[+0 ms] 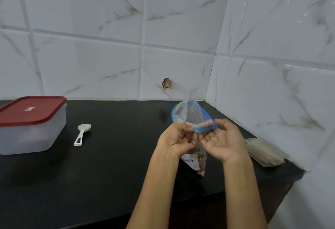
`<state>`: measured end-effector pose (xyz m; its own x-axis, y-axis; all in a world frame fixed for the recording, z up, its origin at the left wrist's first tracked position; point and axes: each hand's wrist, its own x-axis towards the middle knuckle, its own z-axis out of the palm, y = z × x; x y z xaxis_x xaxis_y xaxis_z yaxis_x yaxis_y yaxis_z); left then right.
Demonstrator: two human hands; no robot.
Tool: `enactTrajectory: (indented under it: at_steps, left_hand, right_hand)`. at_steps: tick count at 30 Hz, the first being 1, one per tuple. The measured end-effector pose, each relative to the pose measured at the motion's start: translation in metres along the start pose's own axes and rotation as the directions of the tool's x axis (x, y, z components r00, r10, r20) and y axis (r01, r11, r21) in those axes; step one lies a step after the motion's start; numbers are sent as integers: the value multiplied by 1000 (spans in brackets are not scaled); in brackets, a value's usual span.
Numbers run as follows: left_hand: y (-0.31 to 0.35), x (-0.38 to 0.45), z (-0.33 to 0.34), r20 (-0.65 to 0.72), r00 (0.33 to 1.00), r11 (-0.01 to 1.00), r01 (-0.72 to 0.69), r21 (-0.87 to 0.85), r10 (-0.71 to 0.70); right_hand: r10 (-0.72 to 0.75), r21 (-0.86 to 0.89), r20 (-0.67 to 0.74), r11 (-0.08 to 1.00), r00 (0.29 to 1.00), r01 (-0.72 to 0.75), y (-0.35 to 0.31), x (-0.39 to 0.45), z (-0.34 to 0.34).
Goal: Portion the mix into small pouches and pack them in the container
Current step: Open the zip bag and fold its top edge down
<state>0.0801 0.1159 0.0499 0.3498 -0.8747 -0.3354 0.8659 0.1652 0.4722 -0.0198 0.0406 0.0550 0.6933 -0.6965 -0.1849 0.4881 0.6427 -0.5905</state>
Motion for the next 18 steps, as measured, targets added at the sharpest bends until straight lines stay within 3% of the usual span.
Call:
enactTrajectory:
  at_steps: [3,10,12,14,16,18]
  left_hand:
    - [-1,1,0,-14,1000,999,-13,44,13]
    - [-8,14,-9,50,999,1000,7,-12,-7]
    - [-10,18,-12,65,998,999,-5,51,1]
    - [-8,18,-15,21,997,970,-79,229,76]
    - [-3,14,-19,-42,972,814,-168,556,230]
    - [7,11,-25,-44,924,534,-181,826,381]
  right_hand:
    - [-39,-147,-58,989,998,30,-1,2,-1]
    - [26,-22,-89,999,996,-28,10,6,-8]
    - [12,7,-74,1000,997,-11,12,7,-11]
    - [-21,-62,-98,998,995,15,12,5,-14]
    - [-75,-197,-149,979,986,44,7,4,-18]
    - [-144,-393,-200,918,969,55,-1,2,-20]
